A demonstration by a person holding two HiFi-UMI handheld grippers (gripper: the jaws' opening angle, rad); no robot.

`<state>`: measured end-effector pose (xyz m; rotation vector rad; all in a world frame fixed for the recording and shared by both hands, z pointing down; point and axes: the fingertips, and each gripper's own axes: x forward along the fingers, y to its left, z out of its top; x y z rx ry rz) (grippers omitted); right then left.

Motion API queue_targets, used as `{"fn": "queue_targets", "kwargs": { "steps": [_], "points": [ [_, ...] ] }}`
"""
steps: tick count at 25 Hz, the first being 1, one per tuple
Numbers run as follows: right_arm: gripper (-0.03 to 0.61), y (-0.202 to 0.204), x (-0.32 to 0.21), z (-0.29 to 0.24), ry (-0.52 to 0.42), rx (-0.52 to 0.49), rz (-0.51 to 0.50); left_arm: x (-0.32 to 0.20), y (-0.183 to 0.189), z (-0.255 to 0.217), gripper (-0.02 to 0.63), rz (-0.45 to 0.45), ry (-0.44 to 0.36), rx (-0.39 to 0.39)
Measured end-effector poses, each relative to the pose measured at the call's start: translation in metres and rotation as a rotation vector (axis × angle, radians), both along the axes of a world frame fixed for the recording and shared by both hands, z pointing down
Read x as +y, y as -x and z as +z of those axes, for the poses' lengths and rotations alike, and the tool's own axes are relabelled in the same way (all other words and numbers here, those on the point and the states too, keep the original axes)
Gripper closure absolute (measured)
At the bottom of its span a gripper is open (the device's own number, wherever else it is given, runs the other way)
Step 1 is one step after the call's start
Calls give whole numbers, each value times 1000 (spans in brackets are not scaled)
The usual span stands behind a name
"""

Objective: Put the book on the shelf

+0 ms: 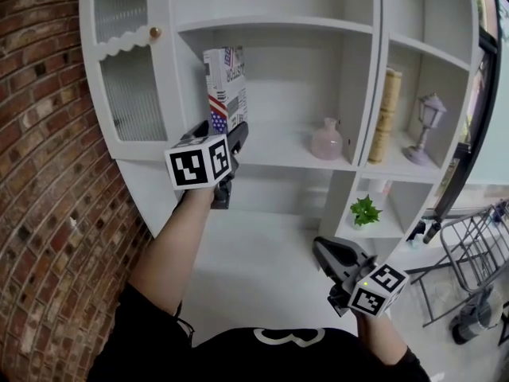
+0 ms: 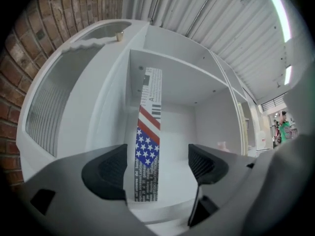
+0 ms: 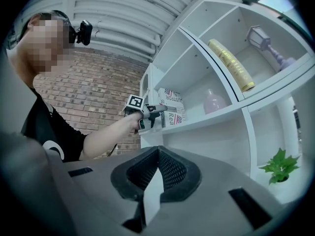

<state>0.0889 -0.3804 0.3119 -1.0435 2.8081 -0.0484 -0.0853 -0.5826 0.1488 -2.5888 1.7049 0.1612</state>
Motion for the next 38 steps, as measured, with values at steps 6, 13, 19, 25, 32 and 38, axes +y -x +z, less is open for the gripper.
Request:
{"fn": "queue_targets", "kwargs": {
  "steps": [6, 13, 19, 25, 32, 38],
  "points": [
    [569, 8, 10, 8, 14, 2, 5, 59, 8, 10, 242, 73, -114, -21],
    [569, 17, 19, 21, 53, 3, -11, 131, -29, 74, 341, 399, -51, 25],
    [570, 21, 23, 27, 70, 6, -21, 175, -57, 140, 499, 552, 82, 79],
    [570, 28, 24, 27, 71, -14, -52, 213, -71, 168, 609, 665, 155, 165],
    [569, 38, 30, 20, 44, -37, -73, 233, -69, 183, 611, 686, 192, 171],
    [571, 44, 41, 22, 0, -24, -94, 235, -63, 187, 611, 671, 193, 178]
  ]
}}
